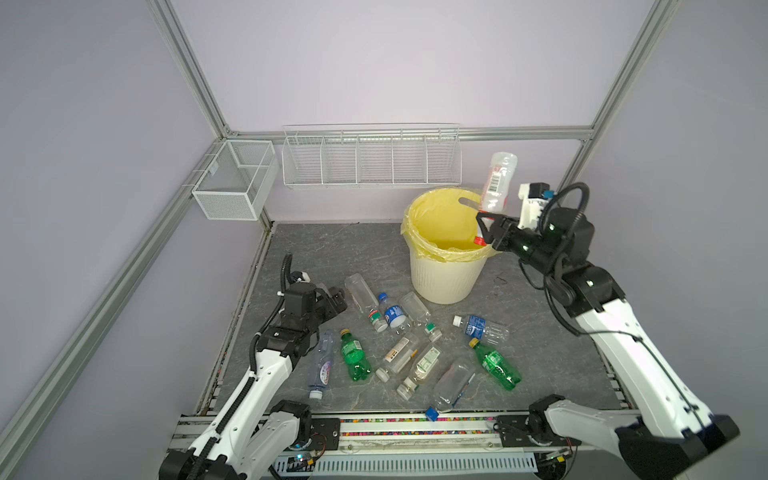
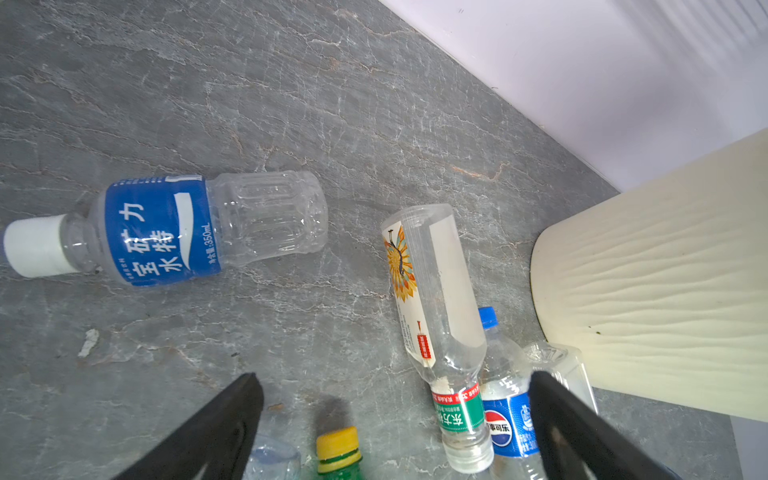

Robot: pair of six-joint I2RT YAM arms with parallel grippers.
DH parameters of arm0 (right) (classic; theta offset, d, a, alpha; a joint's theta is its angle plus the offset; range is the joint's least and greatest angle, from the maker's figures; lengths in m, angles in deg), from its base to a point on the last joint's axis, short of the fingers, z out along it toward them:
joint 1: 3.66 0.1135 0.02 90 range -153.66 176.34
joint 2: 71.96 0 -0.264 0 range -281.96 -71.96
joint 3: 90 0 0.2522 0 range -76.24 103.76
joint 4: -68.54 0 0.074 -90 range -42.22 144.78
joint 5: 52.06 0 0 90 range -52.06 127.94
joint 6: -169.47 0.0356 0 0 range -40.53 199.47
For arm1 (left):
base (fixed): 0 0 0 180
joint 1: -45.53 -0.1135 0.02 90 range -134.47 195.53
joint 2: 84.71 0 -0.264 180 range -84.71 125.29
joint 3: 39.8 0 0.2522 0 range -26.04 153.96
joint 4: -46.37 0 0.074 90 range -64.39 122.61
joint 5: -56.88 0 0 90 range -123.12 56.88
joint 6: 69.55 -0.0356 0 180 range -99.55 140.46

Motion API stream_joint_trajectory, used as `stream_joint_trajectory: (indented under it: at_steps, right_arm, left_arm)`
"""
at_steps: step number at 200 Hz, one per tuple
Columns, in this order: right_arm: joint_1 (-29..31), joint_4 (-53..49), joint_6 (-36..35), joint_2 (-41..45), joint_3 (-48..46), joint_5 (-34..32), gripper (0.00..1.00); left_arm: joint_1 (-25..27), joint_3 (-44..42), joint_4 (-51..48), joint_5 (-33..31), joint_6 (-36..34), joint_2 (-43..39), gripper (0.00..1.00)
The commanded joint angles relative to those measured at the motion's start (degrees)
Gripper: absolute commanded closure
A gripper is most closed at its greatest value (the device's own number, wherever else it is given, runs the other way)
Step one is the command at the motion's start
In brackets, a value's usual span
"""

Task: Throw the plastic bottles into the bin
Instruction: 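Lift the white bottle with the right gripper over the yellow-lined bin, then open the right gripper to drop the white bottle into the bin, then withdraw the right gripper while the left gripper reaches toward the blue-labelled bottle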

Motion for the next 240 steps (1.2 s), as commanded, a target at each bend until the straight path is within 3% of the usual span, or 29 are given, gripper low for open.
stream_joint_trajectory:
  at_steps: [1,4,13,30,49,108,153,240]
  right_arm:
    - [0.41,-8.93,-1.33,-7.83,9.33,-5.07,0.03]
    - [0.43,-10.28,-1.26,-8.32,10.43,-5.87,0.01]
    - [1.03,-9.47,-1.78,-7.47,10.07,-8.33,0.12]
    - [1.45,-2.13,-2.22,-1.09,2.96,-11.74,0.12]
    - [1.45,-4.43,-4.21,2.95,1.74,-13.67,0.12]
    - [0.99,-11.12,-6.61,12.71,-8.21,-8.75,0.12]
    - [0.94,-12.13,-5.84,20.14,-17.09,-8.68,0.12]
    - [0.94,-16.86,-5.47,28.72,-25.57,-9.32,0.12]
  left_arm:
    - [0.21,1.13,-0.32,-0.96,0.56,0.81,0.00]
    - [0.21,1.31,-0.50,-1.00,0.59,0.91,0.00]
    - [0.28,1.75,-1.05,-1.05,0.46,1.17,0.00]
    - [0.25,2.02,-1.44,-1.43,0.20,1.10,0.00]
    - [0.28,1.99,-1.36,-1.97,0.16,1.05,0.00]
    - [0.19,3.39,-2.96,-3.26,0.32,2.23,0.00]
    - [0.17,4.64,-6.53,-6.29,0.86,1.21,0.00]
    - [0.14,7.67,-13.44,-10.15,4.07,0.55,0.00]
